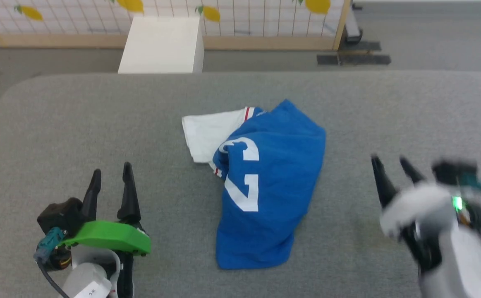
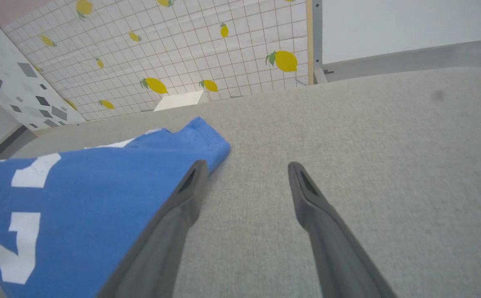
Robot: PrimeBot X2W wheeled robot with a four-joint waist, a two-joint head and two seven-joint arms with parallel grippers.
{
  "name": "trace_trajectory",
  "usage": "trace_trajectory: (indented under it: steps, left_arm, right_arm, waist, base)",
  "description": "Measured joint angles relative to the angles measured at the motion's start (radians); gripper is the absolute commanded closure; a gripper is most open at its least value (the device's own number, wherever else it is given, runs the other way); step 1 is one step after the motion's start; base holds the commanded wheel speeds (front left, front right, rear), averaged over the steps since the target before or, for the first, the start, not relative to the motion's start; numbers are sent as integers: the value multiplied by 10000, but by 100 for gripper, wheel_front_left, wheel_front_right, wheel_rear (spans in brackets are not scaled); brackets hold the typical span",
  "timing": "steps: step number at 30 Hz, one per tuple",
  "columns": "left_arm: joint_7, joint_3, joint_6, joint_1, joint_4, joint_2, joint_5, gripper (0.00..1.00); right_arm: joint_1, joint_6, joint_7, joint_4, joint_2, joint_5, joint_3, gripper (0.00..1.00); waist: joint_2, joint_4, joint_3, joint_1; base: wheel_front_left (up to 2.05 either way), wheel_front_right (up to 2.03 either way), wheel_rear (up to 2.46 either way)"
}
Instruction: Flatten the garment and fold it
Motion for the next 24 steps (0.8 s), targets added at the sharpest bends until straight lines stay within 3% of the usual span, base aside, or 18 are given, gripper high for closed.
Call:
trace_trajectory:
  steps: [5, 9, 13, 21, 22, 23, 24]
  left_arm:
    - [0, 136, -278, -308, -297, -299, 376, 0]
    - [0, 127, -499, -825, -355, -497, 757, 0]
    - [-2, 167, -709, -1188, -405, -633, 1124, 0]
    - [-2, 445, -991, -1275, -251, -894, 1616, 0]
    - [-2, 489, -1030, -1276, -215, -920, 1630, 0]
    - [-2, 527, -1057, -1277, -173, -943, 1639, 0]
    - [-2, 562, -1074, -1277, -119, -972, 1674, 0]
  right_arm:
    - [-3027, 0, 2719, 1346, -148, -1114, 56, 0]
    - [-4701, 0, 4115, 2420, -543, -1741, 188, 0]
    - [-5682, 0, 5016, 3312, -819, -2134, 815, 0]
    - [-6230, -2, 5777, 4439, -1035, -2023, 2079, 0]
    - [-6364, -2, 5825, 4502, -1085, -1958, 2088, 38]
    - [-6429, -2, 5825, 4543, -1108, -1881, 2121, 93]
    - [-6481, -4, 5797, 4554, -1137, -1728, 2125, 100]
  waist:
    - [0, 235, 732, 0]
    - [-1, 520, 1334, 0]
    - [0, 906, 1943, 0]
    - [0, 1649, 2838, 0]
    - [-1, 1721, 2905, 0]
    - [0, 1769, 2943, 0]
    - [0, 1812, 2967, 0]
  base:
    - [0, 0, 0]
    - [0, 0, 0]
    - [0, 0, 0]
    - [0, 0, 0]
    - [0, 0, 0]
    - [0, 0, 0]
    - [0, 0, 0]
